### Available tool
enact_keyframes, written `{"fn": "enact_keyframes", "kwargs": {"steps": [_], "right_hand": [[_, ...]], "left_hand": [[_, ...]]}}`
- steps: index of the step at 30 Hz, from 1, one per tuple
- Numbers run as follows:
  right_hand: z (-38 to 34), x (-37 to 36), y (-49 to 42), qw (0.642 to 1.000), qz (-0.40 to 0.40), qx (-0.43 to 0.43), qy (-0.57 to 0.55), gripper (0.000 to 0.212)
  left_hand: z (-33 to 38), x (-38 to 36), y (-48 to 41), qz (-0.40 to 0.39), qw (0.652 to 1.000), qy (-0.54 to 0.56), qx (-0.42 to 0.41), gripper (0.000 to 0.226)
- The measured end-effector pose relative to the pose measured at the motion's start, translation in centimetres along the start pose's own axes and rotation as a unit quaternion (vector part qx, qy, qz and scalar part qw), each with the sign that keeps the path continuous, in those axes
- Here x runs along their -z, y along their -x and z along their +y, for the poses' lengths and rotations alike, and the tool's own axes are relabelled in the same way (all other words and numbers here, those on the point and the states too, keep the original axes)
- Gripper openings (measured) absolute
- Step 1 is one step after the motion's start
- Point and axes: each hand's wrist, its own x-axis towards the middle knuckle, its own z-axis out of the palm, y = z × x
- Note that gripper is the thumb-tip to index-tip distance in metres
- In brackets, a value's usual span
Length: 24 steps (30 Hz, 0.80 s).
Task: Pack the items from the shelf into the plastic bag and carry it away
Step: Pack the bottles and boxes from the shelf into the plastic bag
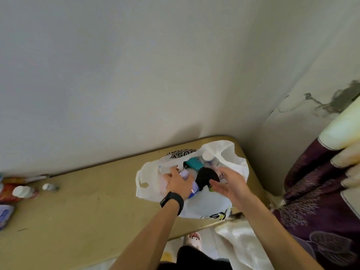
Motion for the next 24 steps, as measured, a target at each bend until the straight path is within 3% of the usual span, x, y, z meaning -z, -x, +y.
{"fn": "enact_keyframes", "kwargs": {"steps": [4,7,9,11,13,15,16,18,19,21,22,24], "right_hand": [[-0.4,1.1,0.6,0.996,-0.002,0.066,0.065,0.055],[-0.5,1.8,0.7,0.972,0.018,0.164,0.167,0.061],[-0.4,2.1,0.5,0.921,0.073,0.254,0.285,0.065],[-0.4,2.1,0.1,0.854,0.134,0.317,0.390,0.073],[0.0,1.8,-1.3,0.795,0.174,0.343,0.470,0.086],[0.2,1.4,-3.0,0.748,0.165,0.318,0.558,0.087],[0.3,1.2,-3.7,0.731,0.147,0.302,0.594,0.077],[0.5,0.6,-4.4,0.721,0.101,0.282,0.625,0.048],[0.7,0.2,-4.4,0.728,0.082,0.287,0.618,0.043],[1.8,-0.5,-4.0,0.738,0.077,0.328,0.584,0.053],[2.7,-0.9,-3.7,0.726,0.085,0.354,0.583,0.064],[4.8,-1.6,-3.3,0.659,0.078,0.386,0.641,0.082]], "left_hand": [[-0.4,-0.1,0.0,-0.032,0.995,-0.081,-0.047,0.077],[-1.1,1.5,0.9,-0.035,0.988,-0.109,-0.102,0.064],[-2.2,3.3,1.5,0.022,0.965,-0.196,-0.173,0.053],[-3.4,5.1,1.5,0.147,0.904,-0.300,-0.266,0.055],[-4.4,6.8,1.1,0.221,0.888,-0.340,-0.217,0.077],[-4.8,8.3,0.9,0.183,0.943,-0.275,-0.046,0.092],[-4.8,8.9,0.6,0.149,0.969,-0.197,0.033,0.086],[-4.7,9.9,0.5,0.026,0.989,-0.098,0.111,0.048],[-4.7,10.4,0.7,-0.025,0.988,-0.095,0.117,0.031],[-5.3,10.6,0.8,-0.058,0.989,-0.078,0.112,0.021],[-5.4,10.5,0.9,-0.060,0.992,-0.052,0.098,0.020],[-4.7,10.7,1.2,-0.045,0.997,-0.008,0.060,0.017]]}}
